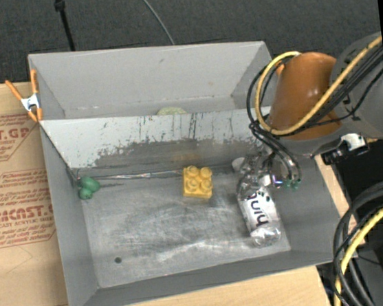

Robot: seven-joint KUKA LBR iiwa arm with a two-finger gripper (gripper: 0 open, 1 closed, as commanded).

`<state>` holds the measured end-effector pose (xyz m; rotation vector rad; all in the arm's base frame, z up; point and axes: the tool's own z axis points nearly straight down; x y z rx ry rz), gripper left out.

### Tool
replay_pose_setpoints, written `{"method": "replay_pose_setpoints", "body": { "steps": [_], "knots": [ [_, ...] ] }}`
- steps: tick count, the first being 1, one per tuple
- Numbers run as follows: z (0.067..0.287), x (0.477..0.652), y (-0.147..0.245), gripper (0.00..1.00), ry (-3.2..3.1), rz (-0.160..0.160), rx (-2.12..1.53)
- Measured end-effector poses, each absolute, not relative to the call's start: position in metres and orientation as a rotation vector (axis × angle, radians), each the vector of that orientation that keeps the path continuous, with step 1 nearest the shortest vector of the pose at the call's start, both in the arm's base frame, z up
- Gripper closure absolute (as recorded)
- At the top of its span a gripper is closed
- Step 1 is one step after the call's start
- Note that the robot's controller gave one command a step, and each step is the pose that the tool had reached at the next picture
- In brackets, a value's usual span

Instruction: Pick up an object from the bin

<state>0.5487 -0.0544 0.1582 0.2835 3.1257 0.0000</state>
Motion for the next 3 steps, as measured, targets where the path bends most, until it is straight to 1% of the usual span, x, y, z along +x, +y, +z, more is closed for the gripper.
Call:
{"method": "replay_pose_setpoints", "body": {
  "steps": [1,2,3],
  "knots": [
    [0.133,0.549,0.019,0.0,3.074,0.002,-0.645],
    [0.133,0.549,0.019,0.0,3.074,0.002,-0.645],
    [0.107,0.553,-0.005,0.0,3.047,0.001,-0.753]
  ]
}}
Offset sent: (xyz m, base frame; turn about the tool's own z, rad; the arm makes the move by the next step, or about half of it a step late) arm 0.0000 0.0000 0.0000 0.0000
